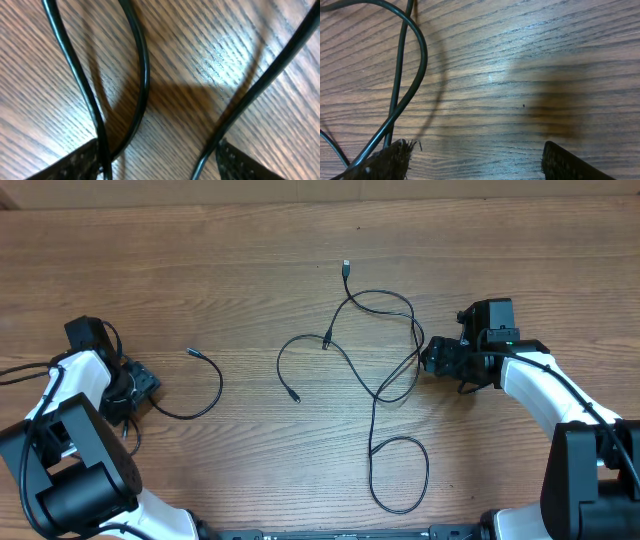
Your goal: Untangle cables
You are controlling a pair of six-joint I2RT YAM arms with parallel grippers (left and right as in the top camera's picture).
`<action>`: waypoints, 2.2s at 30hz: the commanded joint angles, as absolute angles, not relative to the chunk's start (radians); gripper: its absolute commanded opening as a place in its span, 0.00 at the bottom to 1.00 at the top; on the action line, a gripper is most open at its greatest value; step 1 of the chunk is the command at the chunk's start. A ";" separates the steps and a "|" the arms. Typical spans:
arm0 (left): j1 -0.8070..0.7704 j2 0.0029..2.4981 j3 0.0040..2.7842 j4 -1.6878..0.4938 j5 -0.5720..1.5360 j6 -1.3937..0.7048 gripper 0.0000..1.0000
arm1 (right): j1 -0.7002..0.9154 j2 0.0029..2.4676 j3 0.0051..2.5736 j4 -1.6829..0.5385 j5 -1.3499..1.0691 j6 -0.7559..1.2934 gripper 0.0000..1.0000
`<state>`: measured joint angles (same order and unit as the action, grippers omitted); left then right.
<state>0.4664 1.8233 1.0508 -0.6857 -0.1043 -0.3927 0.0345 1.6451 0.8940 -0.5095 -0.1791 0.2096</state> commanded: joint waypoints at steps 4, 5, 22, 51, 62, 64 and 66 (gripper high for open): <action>0.472 1.878 0.957 -0.658 -0.098 -0.419 0.35 | 0.040 1.651 0.897 -0.503 -0.185 0.213 0.82; 0.472 1.878 0.957 -0.647 -0.079 -0.419 0.25 | 0.040 1.651 0.897 -0.503 -0.185 0.213 0.82; 0.473 1.878 1.211 -0.380 -0.038 -0.446 0.04 | 0.040 1.651 0.897 -0.504 -0.185 0.213 0.89; 0.486 2.187 1.655 -0.002 -0.159 -0.442 0.04 | 0.040 1.651 0.897 -0.640 -0.197 0.243 0.89; 0.486 2.260 1.655 0.141 -0.109 -0.484 0.74 | 0.040 1.651 0.897 -0.695 -0.276 0.244 0.89; 0.486 2.256 1.659 0.104 -0.101 -0.483 1.00 | 0.040 1.651 0.897 -0.695 -0.295 0.244 0.89; 0.486 2.245 1.680 0.028 -0.095 -0.478 1.00 | 0.040 1.651 0.897 -0.704 -0.298 0.243 0.89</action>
